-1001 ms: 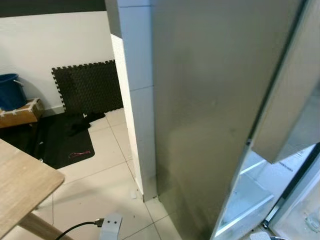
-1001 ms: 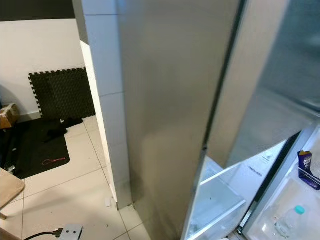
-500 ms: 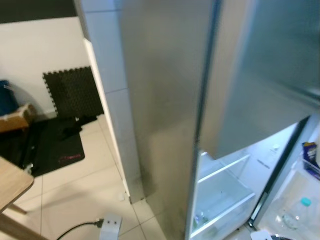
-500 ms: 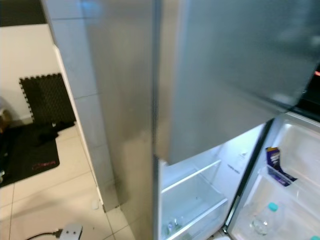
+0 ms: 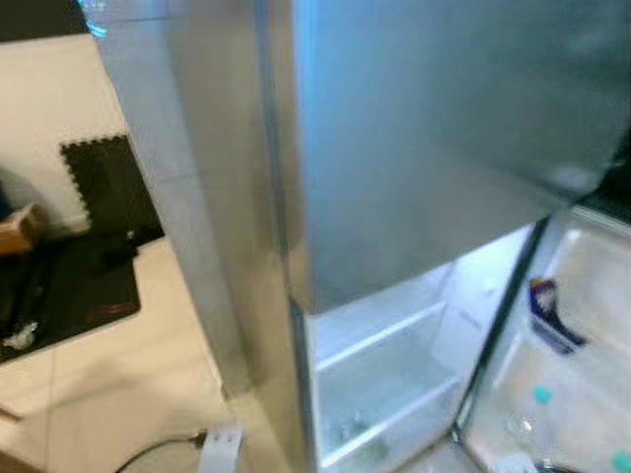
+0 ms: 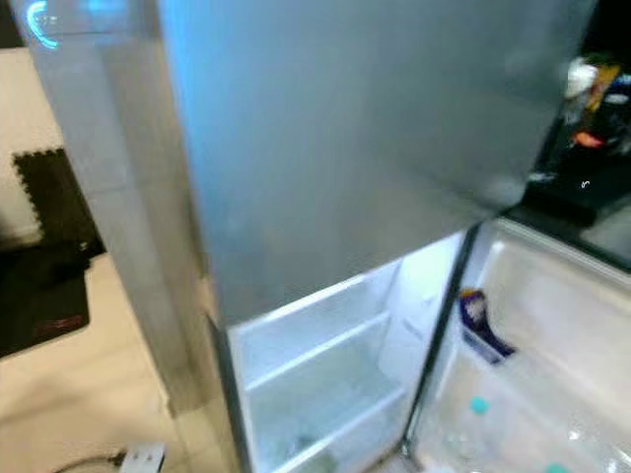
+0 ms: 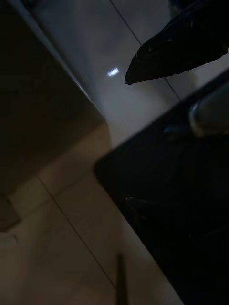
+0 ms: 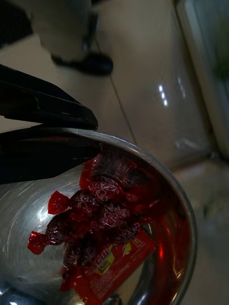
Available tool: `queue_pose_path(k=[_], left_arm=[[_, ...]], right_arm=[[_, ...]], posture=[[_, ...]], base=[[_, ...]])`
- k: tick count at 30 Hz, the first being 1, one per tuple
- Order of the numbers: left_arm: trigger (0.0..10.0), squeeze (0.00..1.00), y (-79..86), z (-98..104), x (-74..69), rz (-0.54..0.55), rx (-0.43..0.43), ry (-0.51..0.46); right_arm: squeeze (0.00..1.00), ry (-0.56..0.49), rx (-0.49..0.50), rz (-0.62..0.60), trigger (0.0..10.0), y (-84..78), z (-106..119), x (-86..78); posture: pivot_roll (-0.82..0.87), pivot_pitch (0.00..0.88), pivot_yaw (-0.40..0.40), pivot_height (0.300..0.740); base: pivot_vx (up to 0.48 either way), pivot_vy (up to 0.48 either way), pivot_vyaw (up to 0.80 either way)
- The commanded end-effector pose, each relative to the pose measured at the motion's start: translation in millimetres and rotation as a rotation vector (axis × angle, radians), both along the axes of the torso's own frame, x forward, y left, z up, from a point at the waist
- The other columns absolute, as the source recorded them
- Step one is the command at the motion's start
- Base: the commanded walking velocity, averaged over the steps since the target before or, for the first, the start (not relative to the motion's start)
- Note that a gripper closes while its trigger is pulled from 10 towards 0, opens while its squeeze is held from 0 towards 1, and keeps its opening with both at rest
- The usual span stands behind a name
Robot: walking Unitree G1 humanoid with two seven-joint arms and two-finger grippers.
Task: Restocking fridge
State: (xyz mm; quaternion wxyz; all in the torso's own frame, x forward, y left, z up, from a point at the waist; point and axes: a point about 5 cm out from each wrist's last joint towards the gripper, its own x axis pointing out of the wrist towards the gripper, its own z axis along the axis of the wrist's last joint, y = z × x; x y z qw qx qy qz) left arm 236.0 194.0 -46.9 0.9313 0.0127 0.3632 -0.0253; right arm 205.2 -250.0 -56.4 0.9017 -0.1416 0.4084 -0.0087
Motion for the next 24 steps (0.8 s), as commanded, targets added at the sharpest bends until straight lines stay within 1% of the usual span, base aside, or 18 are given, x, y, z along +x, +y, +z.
queue_pose_path(k=[1, 17, 20, 24], left_arm=[[10.0, 0.00, 2.4, -5.7, -8.4, 0.006, 0.004, 0.035], [10.0, 0.00, 3.1, -5.5, -8.1, 0.010, 0.004, 0.037], [10.0, 0.00, 3.8, -5.9, -8.7, 0.034, -0.005, 0.036], [10.0, 0.00, 4.0, -6.2, -9.1, 0.037, -0.007, 0.038]], right_arm=[[0.00, -0.008, -0.001, 0.015, 10.0, 2.0, 0.4, 1.3], [0.00, -0.026, -0.007, 0.045, 10.0, 4.7, 3.8, 7.7], [0.00, -0.029, -0.009, 0.050, 10.0, 4.8, 4.5, 8.8], [0.00, -0.035, -0.010, 0.055, 10.0, 5.0, 5.8, 10.8]], posture=[[-0.12, 0.091, 0.008, 0.740], [-0.12, 0.094, 0.007, 0.740], [-0.12, 0.095, 0.007, 0.740], [-0.12, 0.096, 0.006, 0.740]], base=[[0.000, -0.326, 0.00], [0.000, -0.323, 0.00], [0.000, 0.000, 0.00], [0.000, 0.000, 0.00]])
